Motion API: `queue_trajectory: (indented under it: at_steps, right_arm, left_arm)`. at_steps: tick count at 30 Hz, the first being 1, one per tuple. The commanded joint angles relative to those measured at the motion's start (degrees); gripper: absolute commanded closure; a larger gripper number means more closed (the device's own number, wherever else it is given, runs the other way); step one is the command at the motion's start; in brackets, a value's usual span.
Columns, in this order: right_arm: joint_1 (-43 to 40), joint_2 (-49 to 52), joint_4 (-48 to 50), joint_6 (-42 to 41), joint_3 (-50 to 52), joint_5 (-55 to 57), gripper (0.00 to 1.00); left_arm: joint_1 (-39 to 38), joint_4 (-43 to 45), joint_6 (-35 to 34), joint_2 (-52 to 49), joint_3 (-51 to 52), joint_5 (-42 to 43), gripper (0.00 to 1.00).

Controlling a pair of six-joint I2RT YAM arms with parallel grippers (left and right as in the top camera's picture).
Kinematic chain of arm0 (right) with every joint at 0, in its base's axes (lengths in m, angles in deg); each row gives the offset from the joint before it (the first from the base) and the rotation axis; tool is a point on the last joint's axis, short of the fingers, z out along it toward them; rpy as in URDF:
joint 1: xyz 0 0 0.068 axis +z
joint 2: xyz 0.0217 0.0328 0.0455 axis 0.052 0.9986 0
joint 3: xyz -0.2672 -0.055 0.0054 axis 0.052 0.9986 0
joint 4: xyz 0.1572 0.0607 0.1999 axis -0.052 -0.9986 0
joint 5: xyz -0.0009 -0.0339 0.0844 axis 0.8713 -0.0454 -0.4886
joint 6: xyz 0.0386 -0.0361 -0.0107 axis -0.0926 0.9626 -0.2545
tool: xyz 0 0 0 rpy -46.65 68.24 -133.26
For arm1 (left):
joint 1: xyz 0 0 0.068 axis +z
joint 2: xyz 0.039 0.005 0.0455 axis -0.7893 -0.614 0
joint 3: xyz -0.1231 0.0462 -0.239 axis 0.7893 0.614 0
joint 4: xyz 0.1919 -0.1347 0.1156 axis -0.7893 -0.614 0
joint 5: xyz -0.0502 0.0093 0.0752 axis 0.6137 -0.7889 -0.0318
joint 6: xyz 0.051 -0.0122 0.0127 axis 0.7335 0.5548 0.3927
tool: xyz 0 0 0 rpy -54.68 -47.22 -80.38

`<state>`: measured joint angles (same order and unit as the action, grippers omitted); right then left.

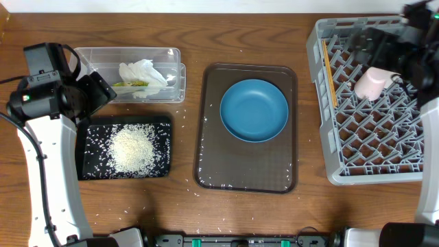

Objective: Sort waste into correct bins and load items into the dishwasher rack
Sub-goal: 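Release the plate and withdraw the left gripper to the left side, then reach the right gripper to the teal plate and grasp its rim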

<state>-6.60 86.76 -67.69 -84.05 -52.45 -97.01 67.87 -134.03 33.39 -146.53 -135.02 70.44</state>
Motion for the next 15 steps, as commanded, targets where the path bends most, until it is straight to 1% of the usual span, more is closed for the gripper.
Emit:
queue_trajectory:
  at_steps: [1,2,5,7,9,13,15]
  right_arm:
    - [7.15,2.45,-1.25,8.02,0.26,-12.96,0.01]
    - [9.88,3.41,-2.16,9.49,0.26,-11.78,0.01]
    - [18.29,6.95,-4.11,10.05,0.26,-4.72,0.01]
    - [24.09,9.94,-5.03,12.66,0.26,1.31,0.03]
    - [29.11,12.96,-5.66,14.27,0.26,7.1,0.01]
    - [37.9,18.93,-6.32,14.73,0.26,16.96,0.01]
    - [41.48,21.44,-7.08,14.71,0.26,21.55,0.04]
  left_arm:
    - [0.2,0.76,-2.75,0.15,-0.68,-0.11,0.13]
    - [0.2,1.07,-3.13,0.15,-0.68,-0.11,0.13]
    - [0.2,1.36,-3.19,0.15,-0.68,-0.13,0.12]
    - [0.2,1.33,-3.19,0.15,-0.68,-0.13,0.12]
    - [0.2,1.36,-3.19,0.15,-0.68,-0.13,0.12]
    - [0.2,1.33,-3.19,0.15,-0.68,-0.13,0.12]
    - [0.2,1.33,-3.19,0.15,-0.68,-0.13,0.12]
